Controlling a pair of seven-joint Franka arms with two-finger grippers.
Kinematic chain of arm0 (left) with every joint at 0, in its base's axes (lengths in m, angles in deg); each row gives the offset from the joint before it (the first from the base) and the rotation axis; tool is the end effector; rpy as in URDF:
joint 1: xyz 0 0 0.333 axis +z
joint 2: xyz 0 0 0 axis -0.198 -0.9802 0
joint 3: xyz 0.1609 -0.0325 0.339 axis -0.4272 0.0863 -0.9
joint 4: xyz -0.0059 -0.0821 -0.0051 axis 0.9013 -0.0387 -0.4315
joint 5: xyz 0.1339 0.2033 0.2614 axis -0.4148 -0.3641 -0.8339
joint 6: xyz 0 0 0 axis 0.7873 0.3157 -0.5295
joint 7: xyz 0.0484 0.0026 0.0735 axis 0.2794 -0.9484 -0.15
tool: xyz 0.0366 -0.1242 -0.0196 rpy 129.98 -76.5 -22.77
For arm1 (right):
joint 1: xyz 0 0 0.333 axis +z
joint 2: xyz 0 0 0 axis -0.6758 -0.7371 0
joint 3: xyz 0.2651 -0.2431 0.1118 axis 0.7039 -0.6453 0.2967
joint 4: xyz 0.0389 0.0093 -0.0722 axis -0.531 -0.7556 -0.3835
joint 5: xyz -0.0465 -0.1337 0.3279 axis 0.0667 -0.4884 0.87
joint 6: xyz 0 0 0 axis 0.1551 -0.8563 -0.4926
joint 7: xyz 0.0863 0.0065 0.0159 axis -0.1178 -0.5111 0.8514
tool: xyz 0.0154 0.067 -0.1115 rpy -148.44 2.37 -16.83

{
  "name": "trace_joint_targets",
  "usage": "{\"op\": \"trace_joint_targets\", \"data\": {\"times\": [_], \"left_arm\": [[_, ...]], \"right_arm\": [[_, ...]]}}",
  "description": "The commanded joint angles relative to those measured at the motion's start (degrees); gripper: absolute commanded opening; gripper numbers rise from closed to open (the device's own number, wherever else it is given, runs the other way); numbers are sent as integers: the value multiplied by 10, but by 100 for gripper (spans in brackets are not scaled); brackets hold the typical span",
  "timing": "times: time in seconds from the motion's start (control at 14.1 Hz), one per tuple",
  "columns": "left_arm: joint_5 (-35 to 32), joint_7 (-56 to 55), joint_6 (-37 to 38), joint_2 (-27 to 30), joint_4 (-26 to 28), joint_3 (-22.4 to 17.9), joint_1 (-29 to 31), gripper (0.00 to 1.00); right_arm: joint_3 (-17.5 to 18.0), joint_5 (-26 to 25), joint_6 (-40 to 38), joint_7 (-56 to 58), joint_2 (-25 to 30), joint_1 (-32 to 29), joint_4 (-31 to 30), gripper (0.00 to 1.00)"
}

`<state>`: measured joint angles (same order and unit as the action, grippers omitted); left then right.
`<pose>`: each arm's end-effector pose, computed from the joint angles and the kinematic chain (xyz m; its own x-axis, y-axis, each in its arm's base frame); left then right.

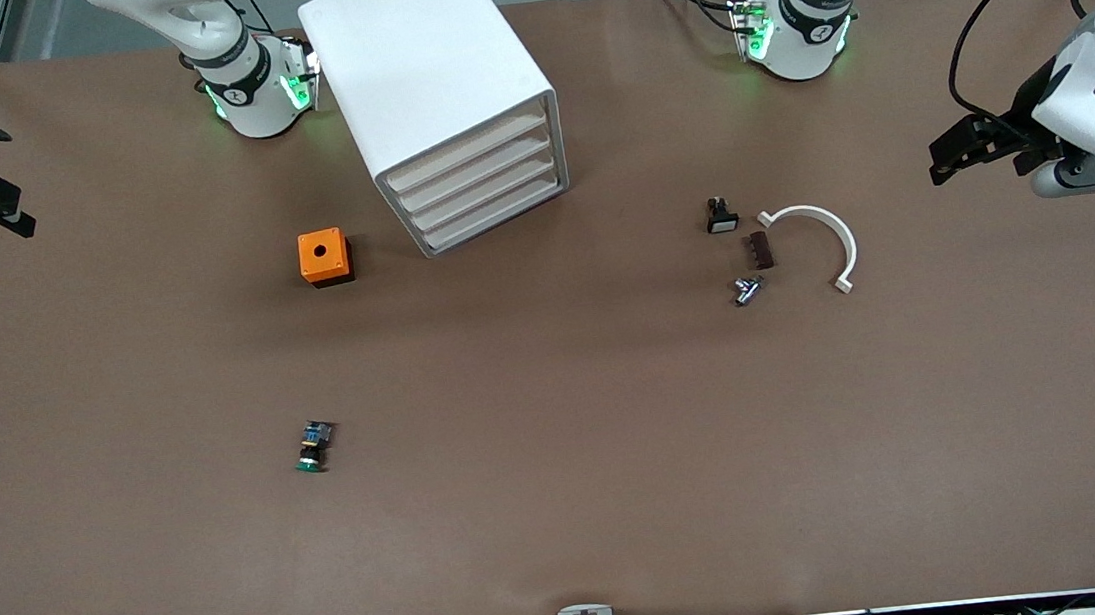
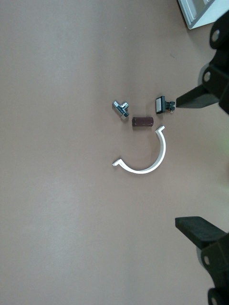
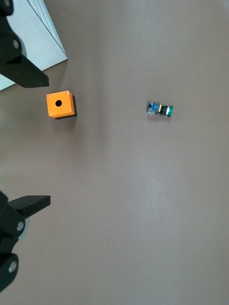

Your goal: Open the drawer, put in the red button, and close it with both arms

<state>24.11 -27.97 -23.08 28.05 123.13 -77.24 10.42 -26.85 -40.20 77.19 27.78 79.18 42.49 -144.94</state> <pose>0.5008 -0.0549 0.6325 0.9991 0.0073 -0.0428 0.0084 -0.9996 0.0257 0.4719 -0.0263 0.6887 0.9998 0.0004 0.0197 0.0008 -0.9998 -0.0208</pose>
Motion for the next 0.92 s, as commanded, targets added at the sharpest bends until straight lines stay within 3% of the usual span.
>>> {"op": "trace_joint_targets", "data": {"times": [0.0,0.85], "left_arm": [[-11,12,-2,2,-13,-2,-5,100],[-8,2,-1,-4,-63,-5,-1,100]], "right_arm": [[-4,-12,1,5,17,8,-15,100],[-3,-12,-6,4,16,7,-15,100]]}}
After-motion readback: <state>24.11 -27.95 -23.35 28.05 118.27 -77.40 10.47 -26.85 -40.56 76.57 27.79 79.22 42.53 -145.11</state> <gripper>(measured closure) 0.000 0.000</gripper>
